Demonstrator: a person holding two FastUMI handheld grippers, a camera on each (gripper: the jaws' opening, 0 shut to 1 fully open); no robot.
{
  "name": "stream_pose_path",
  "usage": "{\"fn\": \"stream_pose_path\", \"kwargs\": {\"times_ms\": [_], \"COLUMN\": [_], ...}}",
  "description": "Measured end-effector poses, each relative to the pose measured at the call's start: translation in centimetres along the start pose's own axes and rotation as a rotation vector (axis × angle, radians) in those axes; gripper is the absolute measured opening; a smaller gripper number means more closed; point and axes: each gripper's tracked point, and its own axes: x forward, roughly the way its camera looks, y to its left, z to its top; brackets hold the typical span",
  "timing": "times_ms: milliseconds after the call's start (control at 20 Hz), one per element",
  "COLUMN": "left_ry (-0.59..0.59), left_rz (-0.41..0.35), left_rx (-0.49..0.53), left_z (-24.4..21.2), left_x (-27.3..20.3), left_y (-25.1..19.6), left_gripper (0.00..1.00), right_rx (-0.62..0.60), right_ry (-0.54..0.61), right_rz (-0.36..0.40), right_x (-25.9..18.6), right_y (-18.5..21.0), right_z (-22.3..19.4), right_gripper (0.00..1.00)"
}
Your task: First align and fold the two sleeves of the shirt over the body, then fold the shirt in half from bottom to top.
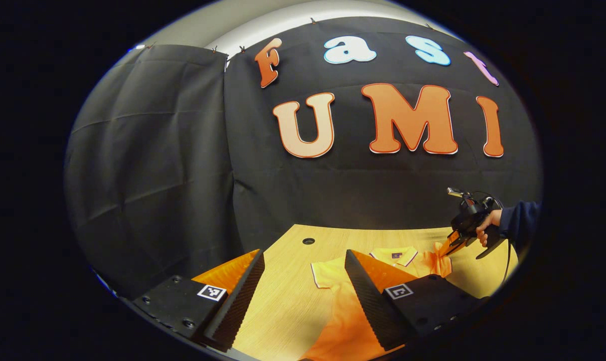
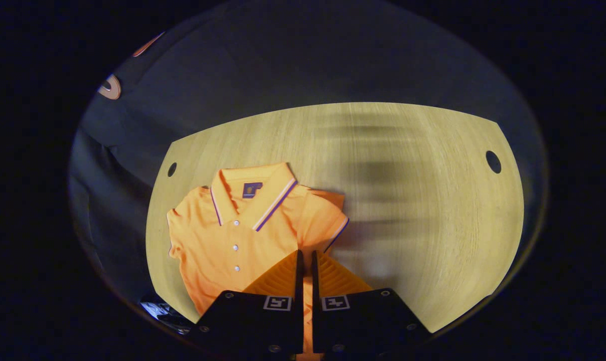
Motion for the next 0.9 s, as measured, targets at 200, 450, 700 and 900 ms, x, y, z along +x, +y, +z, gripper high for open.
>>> {"fn": "stream_pose_path", "kwargs": {"times_ms": [200,450,700,900], "left_ry": [0.018,0.036,0.081,0.152], "left_rz": [0.007,0.007,-0.033,-0.106], "left_rx": [0.005,0.008,-0.025,-0.048], "left_z": [-0.9,-1.1,-1.4,-2.4], "left_x": [-0.1,0.4,3.7,8.1], "left_y": [0.0,0.5,1.1,1.0], "left_gripper": [0.99,1.00,1.00,0.99], "right_rx": [-0.015,-0.032,-0.057,-0.042], "right_ry": [0.008,-0.005,-0.121,-0.235], "right_rz": [0.077,0.140,0.124,0.100], "right_x": [0.4,0.1,-3.3,-7.5], "right_y": [3.8,5.8,5.3,5.0], "right_z": [-0.1,-0.2,1.3,1.9], "right_gripper": [0.08,0.37,0.72,0.84]}}
